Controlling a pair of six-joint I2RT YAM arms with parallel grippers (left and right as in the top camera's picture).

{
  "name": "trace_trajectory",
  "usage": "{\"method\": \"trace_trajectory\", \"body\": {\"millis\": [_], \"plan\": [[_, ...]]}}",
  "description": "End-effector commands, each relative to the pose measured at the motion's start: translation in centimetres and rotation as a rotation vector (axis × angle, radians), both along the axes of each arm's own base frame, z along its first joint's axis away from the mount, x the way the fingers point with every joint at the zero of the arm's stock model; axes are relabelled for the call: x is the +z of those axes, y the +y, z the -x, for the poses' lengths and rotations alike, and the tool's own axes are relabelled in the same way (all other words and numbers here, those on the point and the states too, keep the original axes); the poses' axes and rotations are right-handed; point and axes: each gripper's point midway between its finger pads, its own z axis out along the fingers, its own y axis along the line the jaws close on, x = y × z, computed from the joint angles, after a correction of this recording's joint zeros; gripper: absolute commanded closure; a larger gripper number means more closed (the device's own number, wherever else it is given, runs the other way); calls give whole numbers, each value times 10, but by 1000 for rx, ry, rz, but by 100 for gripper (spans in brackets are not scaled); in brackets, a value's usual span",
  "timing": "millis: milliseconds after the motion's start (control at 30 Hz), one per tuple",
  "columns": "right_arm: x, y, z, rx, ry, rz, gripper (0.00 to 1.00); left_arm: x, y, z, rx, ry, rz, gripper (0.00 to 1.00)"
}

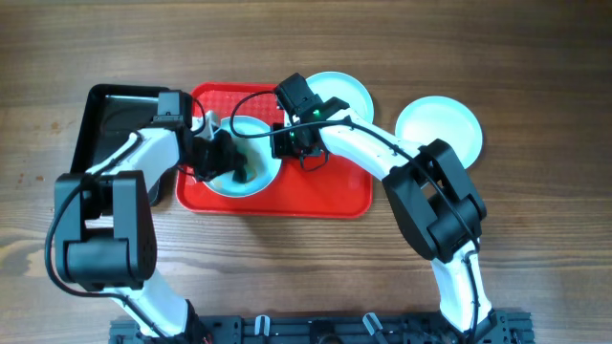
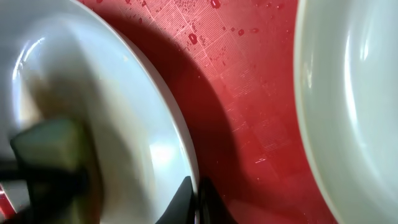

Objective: Clean dirty plates on tray and stack at the side
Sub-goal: 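Scrub the held plate with the sponge in the left gripper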

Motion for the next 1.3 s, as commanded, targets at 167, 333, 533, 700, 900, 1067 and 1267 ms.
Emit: {"method": "trace_trajectory", "body": {"millis": [167, 333, 533, 700, 900, 1067, 1267], "plan": [[-6, 3, 1, 11, 10, -2, 96, -18, 77, -45, 323, -85, -332, 96], [-5, 3, 1, 11, 10, -2, 96, -17, 32, -5, 266, 122, -88, 96], [-5, 3, 1, 11, 10, -2, 96, 6, -17, 36, 89, 245, 182, 96], [-5, 3, 1, 11, 10, -2, 96, 0, -8, 18, 80, 147, 111, 96], [-5, 3, 1, 11, 9, -2, 96, -28, 73, -15, 323, 52, -352, 96], [-6, 2, 2, 11, 16, 4, 95, -10, 100, -24, 392, 11, -493, 96], [-7, 1, 3, 12, 21, 8, 96, 73, 100, -27, 395, -49, -482, 96]]}}
